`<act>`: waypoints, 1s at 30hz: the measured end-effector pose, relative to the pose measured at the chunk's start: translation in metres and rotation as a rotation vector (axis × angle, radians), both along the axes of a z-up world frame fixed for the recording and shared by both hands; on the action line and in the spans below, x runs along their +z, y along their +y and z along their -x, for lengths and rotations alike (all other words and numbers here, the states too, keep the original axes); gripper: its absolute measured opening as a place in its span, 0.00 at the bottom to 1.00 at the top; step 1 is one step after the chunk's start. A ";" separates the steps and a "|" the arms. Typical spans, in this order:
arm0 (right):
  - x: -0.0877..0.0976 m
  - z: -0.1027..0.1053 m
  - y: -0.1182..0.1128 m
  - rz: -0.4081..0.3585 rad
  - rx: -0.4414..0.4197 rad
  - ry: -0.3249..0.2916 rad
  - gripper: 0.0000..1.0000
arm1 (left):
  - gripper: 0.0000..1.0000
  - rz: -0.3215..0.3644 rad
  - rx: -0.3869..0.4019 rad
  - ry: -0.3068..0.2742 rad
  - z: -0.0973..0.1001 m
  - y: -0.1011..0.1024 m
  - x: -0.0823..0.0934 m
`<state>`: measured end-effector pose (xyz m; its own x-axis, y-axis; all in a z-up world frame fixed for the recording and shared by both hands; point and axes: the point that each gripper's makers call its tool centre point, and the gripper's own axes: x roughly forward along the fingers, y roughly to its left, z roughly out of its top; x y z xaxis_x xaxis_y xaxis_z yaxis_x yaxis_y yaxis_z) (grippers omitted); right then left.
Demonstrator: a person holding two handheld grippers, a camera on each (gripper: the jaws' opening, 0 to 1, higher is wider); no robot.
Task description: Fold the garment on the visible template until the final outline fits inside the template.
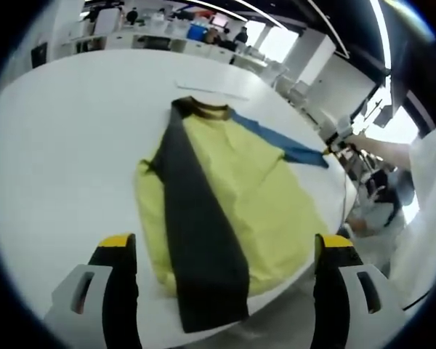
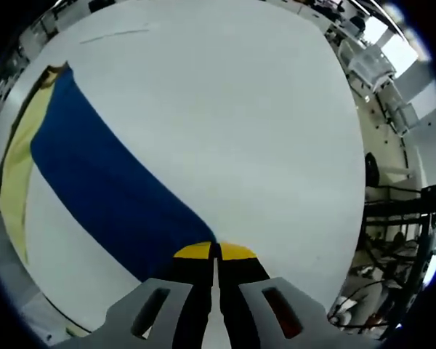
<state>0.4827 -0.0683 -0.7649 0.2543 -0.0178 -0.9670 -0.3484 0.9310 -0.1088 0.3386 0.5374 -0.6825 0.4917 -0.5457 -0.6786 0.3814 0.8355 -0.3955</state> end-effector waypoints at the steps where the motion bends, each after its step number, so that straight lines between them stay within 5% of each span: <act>1: 0.000 0.000 0.000 0.002 0.002 0.000 0.02 | 0.98 -0.001 0.000 0.000 0.000 0.000 0.000; 18: 0.002 0.007 -0.009 0.027 -0.008 -0.021 0.09 | 0.98 0.003 -0.004 -0.008 -0.001 -0.003 0.003; 30: 0.023 0.029 0.016 -0.023 -0.037 -0.082 0.15 | 0.99 0.015 -0.029 -0.036 -0.003 -0.004 0.020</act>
<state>0.4533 -0.0525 -0.7423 0.3321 -0.0064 -0.9432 -0.3045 0.9457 -0.1136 0.3412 0.5338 -0.6623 0.4990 -0.5705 -0.6523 0.4196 0.8177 -0.3941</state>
